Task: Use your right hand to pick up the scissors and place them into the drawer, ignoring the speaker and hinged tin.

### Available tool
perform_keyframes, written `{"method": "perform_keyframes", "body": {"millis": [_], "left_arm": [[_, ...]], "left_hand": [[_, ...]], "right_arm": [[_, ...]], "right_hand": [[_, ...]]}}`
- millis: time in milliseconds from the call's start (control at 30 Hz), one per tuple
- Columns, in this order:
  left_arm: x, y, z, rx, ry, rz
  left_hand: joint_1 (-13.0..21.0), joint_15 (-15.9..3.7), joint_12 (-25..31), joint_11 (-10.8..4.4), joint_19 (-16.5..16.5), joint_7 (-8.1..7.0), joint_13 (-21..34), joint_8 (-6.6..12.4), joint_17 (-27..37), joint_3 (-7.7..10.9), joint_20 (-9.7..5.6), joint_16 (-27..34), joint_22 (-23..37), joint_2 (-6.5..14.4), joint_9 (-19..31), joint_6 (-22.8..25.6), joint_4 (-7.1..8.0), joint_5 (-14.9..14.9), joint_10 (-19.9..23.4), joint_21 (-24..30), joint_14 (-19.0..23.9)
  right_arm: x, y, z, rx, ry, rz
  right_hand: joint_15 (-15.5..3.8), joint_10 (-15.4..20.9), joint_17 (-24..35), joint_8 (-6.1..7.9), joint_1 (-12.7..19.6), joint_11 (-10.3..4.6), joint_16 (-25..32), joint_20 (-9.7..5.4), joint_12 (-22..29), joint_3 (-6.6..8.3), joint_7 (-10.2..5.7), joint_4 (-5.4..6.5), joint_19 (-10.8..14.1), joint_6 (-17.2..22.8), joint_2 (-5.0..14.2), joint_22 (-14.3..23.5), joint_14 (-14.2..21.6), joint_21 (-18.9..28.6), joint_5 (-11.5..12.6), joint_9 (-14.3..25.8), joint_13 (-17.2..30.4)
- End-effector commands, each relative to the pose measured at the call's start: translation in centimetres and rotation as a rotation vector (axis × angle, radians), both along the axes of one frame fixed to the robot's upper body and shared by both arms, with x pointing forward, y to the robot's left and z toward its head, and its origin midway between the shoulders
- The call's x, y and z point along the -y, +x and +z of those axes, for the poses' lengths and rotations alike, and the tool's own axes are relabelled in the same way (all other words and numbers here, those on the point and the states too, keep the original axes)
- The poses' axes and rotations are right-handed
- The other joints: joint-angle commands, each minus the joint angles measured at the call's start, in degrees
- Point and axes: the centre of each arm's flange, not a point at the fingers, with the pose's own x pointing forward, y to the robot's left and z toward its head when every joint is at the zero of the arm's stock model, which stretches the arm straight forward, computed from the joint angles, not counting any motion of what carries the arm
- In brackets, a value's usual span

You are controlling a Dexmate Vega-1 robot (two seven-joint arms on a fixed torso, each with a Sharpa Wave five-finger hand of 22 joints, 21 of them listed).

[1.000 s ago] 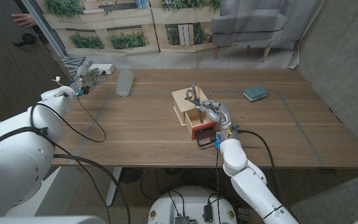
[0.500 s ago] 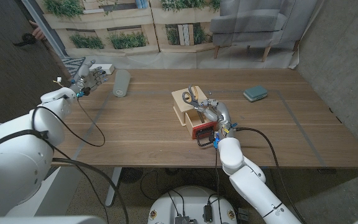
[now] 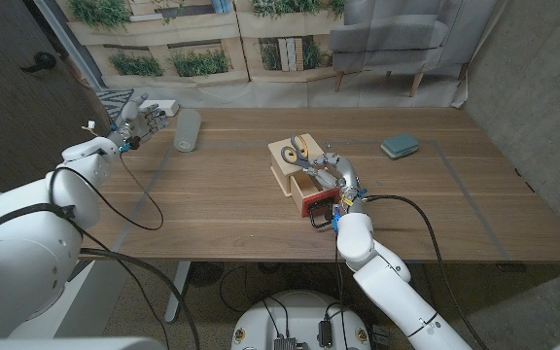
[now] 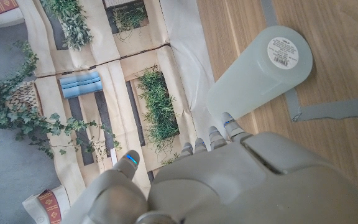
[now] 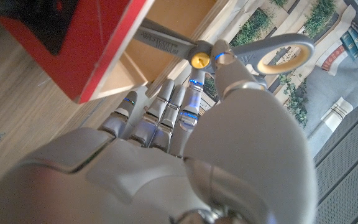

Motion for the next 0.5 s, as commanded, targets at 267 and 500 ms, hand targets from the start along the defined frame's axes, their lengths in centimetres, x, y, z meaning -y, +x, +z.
{"method": "perform_keyframes", "body": {"millis": [267, 500], "left_arm": [[0.55, -0.13, -0.32, 0.024, 0.009, -0.036], [0.93, -0.20, -0.47, 0.039, 0.016, -0.057]], "left_hand": [[-0.10, 0.22, -0.06, 0.00, -3.02, 0.11, 0.13, -0.11, 0.12, -0.41, 0.15, -0.25, 0.20, 1.90, 0.28, 0.13, 0.06, 0.14, -2.60, -0.35, -3.78], [-0.08, 0.26, -0.08, -0.07, -2.99, 0.16, 0.13, -0.13, 0.11, -0.47, 0.16, -0.26, 0.20, 1.85, 0.28, 0.08, 0.02, 0.14, -2.64, -0.44, -3.78]], "right_arm": [[-1.16, 0.00, 0.51, -0.016, -0.082, -0.095], [-1.15, -0.02, 0.60, -0.019, -0.100, -0.102]], "right_hand": [[-1.31, 1.14, -0.05, 3.51, -1.53, -0.28, 0.36, 0.12, -0.54, 6.11, -0.65, 6.39, -0.50, 5.28, 1.01, 0.30, -0.76, 0.27, 0.28, 9.96, -0.69], [-1.03, 1.24, -0.15, 3.56, -2.37, -0.21, 0.50, 0.23, -0.97, 5.86, -1.71, 6.71, -0.68, 4.47, 1.11, 0.32, -0.87, 0.31, 0.13, 10.25, -1.25]]}}
